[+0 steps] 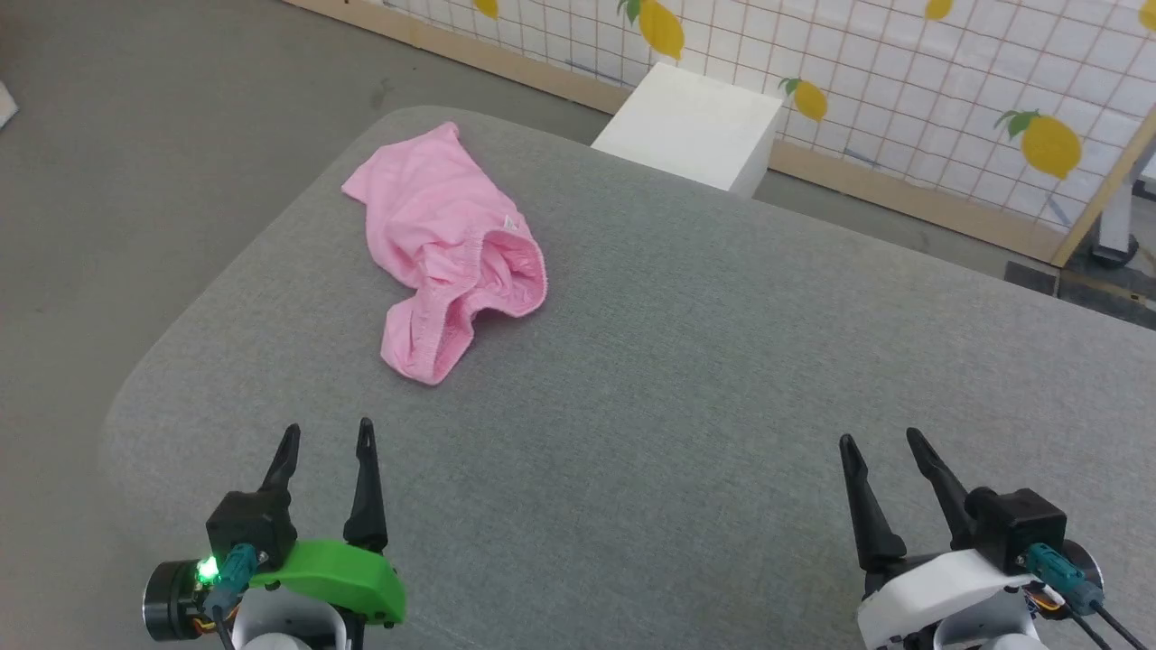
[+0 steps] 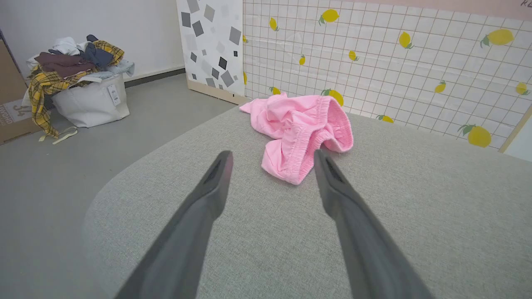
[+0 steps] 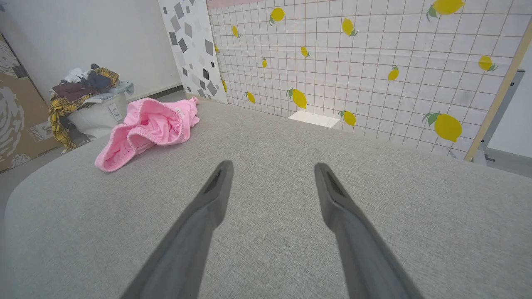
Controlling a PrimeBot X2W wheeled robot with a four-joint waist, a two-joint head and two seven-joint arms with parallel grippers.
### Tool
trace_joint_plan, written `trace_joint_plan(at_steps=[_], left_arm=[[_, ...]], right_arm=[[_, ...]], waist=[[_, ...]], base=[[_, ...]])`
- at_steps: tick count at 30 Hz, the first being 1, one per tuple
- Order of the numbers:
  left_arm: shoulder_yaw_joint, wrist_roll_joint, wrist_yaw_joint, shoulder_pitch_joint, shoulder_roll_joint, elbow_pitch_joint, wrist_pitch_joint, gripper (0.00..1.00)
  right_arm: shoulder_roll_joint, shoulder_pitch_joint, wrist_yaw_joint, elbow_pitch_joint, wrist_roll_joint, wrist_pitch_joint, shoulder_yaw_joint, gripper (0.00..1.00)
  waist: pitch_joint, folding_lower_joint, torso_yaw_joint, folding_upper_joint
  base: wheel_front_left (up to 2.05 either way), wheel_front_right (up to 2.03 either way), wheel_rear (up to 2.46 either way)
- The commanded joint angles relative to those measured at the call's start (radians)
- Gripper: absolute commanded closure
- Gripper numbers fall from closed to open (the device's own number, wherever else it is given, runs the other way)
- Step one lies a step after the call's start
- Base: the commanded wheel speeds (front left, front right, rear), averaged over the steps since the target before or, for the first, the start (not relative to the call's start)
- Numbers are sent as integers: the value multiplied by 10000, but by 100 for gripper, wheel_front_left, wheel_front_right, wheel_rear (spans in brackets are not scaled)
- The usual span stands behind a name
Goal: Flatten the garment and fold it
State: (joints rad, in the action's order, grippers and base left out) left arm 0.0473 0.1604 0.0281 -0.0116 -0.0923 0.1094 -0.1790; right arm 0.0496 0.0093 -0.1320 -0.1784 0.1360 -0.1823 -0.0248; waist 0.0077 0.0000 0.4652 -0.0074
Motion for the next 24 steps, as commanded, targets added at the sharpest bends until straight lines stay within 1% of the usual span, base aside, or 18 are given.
trace_joint_plan(at_steps=[1,24], left_arm=[[34,108,55,93,-79,50,-103,0],[242,681,289,177,-258,280,-525,0]], right_arm=[[5,-183,9,-77,130,-112,-23,0],[6,-166,12,-347,440,-568,-113,0]], waist=[[-6,0,141,55],[-64,0,1186,68]], base=[[0,0,0],[0,0,0]])
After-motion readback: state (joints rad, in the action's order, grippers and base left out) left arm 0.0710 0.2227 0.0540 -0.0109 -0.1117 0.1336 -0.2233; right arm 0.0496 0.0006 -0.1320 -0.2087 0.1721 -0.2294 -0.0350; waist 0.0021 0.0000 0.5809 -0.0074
